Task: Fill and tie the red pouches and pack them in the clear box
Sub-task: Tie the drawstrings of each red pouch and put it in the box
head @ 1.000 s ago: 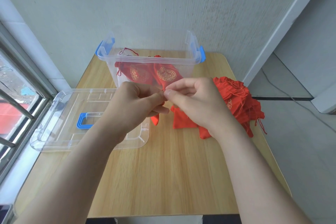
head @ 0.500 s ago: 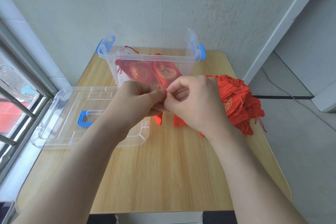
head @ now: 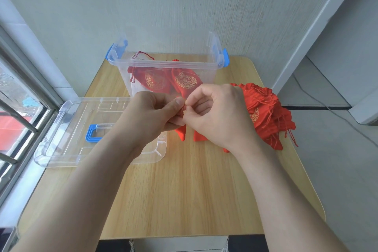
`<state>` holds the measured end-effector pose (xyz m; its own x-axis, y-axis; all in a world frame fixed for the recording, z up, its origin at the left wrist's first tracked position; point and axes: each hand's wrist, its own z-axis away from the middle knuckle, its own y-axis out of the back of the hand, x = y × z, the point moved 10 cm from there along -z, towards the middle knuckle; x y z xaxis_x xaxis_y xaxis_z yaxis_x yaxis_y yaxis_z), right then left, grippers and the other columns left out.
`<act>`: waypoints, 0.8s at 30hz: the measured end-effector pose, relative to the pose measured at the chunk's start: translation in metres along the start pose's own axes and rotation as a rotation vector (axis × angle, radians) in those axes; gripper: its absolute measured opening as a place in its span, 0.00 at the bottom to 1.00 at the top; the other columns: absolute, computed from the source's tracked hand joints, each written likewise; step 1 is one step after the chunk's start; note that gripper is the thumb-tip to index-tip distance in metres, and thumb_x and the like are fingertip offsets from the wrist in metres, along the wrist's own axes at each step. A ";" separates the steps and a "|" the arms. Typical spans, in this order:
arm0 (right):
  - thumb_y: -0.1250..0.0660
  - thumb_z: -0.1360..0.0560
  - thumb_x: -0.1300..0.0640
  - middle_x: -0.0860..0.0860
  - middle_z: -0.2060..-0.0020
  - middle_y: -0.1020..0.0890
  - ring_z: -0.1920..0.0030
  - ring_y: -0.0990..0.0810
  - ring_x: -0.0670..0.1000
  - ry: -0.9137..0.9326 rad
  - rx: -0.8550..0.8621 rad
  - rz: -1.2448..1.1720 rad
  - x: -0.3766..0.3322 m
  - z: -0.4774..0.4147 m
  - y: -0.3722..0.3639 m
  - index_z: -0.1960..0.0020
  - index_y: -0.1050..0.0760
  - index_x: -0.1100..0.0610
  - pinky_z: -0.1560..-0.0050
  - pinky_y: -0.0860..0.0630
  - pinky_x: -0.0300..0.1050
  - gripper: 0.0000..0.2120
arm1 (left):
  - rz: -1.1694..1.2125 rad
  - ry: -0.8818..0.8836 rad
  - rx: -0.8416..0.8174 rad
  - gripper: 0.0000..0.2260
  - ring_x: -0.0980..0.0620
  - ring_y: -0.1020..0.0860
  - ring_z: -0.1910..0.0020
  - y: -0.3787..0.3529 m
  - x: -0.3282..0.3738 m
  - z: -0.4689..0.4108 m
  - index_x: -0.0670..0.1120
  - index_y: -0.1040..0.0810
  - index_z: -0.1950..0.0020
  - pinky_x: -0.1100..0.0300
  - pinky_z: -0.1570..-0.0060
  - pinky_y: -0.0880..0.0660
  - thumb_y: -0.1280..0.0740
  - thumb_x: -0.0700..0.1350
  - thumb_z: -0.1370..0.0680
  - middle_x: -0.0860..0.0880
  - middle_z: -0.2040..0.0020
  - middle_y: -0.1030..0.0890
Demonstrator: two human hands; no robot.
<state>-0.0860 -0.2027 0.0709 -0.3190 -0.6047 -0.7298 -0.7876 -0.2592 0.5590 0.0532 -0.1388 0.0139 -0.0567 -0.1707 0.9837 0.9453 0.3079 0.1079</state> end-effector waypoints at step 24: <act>0.18 0.27 0.56 0.45 0.63 0.16 0.61 0.17 0.42 0.058 -0.081 0.112 0.006 0.002 -0.019 0.46 0.13 0.50 0.56 0.20 0.40 0.11 | 0.011 0.188 0.005 0.08 0.44 0.15 0.55 0.007 -0.020 0.001 0.39 0.12 0.50 0.48 0.41 0.16 0.28 0.42 0.18 0.34 0.51 0.14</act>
<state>-0.0744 -0.2004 0.0550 -0.3693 -0.6751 -0.6387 -0.7032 -0.2463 0.6669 0.0605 -0.1325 -0.0052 0.0151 -0.3395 0.9405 0.9438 0.3153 0.0987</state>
